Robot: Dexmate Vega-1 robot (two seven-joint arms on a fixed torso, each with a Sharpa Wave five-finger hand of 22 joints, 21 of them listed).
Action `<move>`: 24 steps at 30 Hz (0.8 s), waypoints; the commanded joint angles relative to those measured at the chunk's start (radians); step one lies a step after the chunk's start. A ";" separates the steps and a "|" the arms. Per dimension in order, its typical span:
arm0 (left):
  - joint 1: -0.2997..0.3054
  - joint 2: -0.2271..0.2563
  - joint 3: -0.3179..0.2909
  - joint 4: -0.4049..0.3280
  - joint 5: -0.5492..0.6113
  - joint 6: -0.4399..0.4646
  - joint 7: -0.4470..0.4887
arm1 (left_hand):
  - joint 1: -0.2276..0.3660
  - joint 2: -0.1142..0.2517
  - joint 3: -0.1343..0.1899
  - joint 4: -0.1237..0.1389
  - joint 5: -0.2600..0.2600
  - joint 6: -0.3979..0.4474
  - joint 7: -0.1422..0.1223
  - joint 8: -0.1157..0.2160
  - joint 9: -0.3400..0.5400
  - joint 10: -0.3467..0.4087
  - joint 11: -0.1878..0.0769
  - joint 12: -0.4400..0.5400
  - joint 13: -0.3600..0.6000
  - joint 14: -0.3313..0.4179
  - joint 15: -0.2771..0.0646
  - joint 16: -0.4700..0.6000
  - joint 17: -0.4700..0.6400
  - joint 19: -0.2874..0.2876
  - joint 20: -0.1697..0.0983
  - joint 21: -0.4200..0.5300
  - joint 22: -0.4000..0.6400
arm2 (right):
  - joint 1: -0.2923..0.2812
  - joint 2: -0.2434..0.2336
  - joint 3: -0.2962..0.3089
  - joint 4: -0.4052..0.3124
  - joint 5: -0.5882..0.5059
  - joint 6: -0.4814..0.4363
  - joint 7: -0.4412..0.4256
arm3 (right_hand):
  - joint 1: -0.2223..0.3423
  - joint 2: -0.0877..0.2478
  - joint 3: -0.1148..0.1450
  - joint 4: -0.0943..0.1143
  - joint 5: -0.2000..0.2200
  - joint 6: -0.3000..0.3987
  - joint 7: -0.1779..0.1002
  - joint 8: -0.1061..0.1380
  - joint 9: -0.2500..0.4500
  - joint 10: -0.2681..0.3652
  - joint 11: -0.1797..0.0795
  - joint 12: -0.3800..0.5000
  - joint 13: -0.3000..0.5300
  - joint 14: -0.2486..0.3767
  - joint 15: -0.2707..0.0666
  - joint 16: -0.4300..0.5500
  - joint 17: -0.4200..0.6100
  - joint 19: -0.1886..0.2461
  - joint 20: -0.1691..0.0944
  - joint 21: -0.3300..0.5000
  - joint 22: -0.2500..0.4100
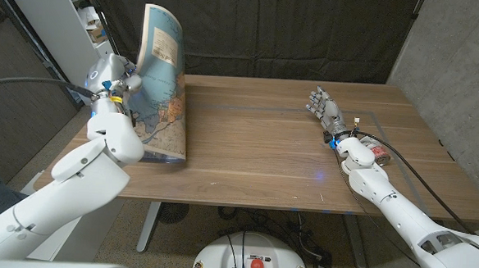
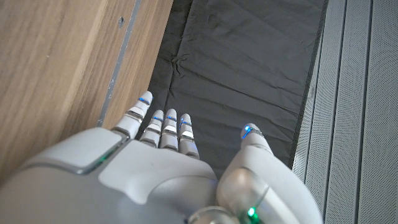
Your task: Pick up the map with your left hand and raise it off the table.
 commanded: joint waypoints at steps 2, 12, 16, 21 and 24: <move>-0.012 -0.002 -0.002 -0.008 0.010 0.003 -0.014 | 0.003 -0.002 0.011 0.001 0.008 0.009 0.002 0.005 0.059 0.071 -0.063 -0.004 0.082 0.006 -0.001 0.000 0.008 -0.006 0.004 0.011 -0.001 | -0.008 -0.010 0.005 -0.024 -0.003 -0.003 -0.010 | 0.000 0.010 0.004 -0.006 0.006 0.009 0.003 -0.001 0.004 0.009 0.001 0.001 0.003 0.008 -0.005 0.003 0.002 0.005 -0.001 0.009 0.003; -0.016 0.004 -0.006 -0.029 0.019 0.010 -0.021 | 0.000 -0.005 0.016 0.002 0.011 0.010 0.000 0.004 0.061 0.074 -0.065 -0.009 0.091 0.007 -0.001 -0.002 0.014 -0.011 0.004 0.022 -0.001 | -0.011 -0.010 0.006 -0.033 0.000 -0.003 -0.010 | 0.000 0.010 0.004 -0.007 0.006 0.009 0.003 -0.002 0.004 0.009 0.001 0.000 0.003 0.008 -0.004 0.003 0.002 0.005 -0.001 0.009 0.003; -0.015 0.008 -0.010 -0.040 0.024 0.013 -0.022 | -0.001 -0.006 0.018 0.002 0.012 0.009 0.000 0.003 0.061 0.076 -0.065 -0.010 0.092 0.009 -0.001 -0.001 0.016 -0.012 0.003 0.025 -0.002 | -0.012 -0.010 0.006 -0.036 -0.002 -0.003 -0.013 | 0.000 0.010 0.004 -0.008 0.005 0.009 0.003 -0.002 0.004 0.009 -0.001 0.000 0.003 0.009 -0.006 0.003 0.002 0.006 -0.001 0.009 0.003; -0.002 0.001 -0.024 -0.050 0.028 -0.001 -0.020 | -0.003 -0.007 0.021 0.002 0.014 0.009 0.000 0.003 0.062 0.074 -0.061 -0.016 0.096 0.008 0.000 -0.002 0.020 -0.015 0.003 0.032 -0.002 | -0.013 -0.006 0.005 -0.033 -0.003 0.001 -0.016 | 0.000 0.011 0.003 -0.008 0.005 0.012 0.005 -0.001 0.004 0.012 0.001 0.001 0.003 0.012 -0.010 0.004 0.002 0.010 -0.016 0.010 0.003; -0.003 0.003 -0.024 -0.056 0.032 0.009 -0.023 | -0.004 -0.007 0.022 0.002 0.014 0.009 -0.001 0.003 0.063 0.077 -0.063 -0.017 0.097 0.008 0.000 -0.002 0.022 -0.016 0.003 0.035 -0.002 | -0.014 -0.002 0.003 -0.029 -0.001 0.001 -0.015 | 0.000 0.011 0.003 -0.009 0.005 0.012 0.006 -0.001 0.004 0.014 0.001 0.001 0.003 0.013 -0.011 0.004 0.002 0.011 -0.019 0.011 0.003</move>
